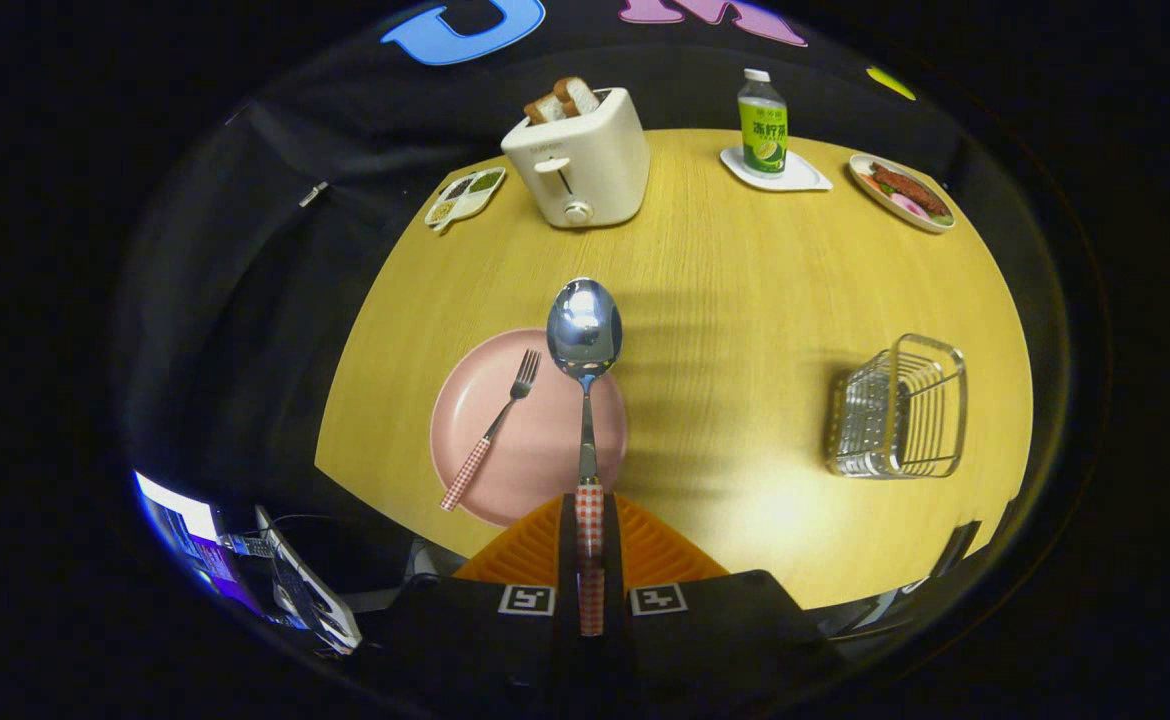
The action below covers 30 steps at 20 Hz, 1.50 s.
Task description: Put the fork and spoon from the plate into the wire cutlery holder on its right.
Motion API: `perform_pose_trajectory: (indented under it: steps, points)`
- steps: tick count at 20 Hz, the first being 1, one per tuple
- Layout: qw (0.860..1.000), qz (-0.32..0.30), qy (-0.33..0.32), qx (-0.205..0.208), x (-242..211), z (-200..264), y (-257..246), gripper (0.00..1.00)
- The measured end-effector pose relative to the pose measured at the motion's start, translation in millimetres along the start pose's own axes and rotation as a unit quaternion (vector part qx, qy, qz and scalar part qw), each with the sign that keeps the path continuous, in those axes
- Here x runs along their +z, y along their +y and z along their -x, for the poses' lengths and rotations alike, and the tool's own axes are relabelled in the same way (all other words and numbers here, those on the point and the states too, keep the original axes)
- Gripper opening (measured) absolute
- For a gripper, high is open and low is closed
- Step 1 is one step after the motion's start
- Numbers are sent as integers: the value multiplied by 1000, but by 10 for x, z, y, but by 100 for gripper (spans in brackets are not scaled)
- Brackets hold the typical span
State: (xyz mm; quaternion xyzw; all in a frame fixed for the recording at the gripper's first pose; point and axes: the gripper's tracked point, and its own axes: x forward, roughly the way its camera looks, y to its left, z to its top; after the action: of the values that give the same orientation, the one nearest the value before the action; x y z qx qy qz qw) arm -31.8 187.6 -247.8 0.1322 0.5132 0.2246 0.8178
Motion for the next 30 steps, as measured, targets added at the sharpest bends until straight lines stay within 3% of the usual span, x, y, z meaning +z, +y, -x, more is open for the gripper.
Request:
perform_pose_trajectory:
  steps: [7, 15, 19, 25, 30]
  points:
    - [999, 21, 2, -34, 128, 583, -786, 13]
    - [993, 35, 92, -63, -30, 814, -1485, 13]
    - [980, 68, 165, -93, -173, 893, -1812, 12]
    - [958, 74, 261, -97, -248, 803, -2029, 13]
    - [925, 91, 353, -112, -247, 704, -2150, 12]
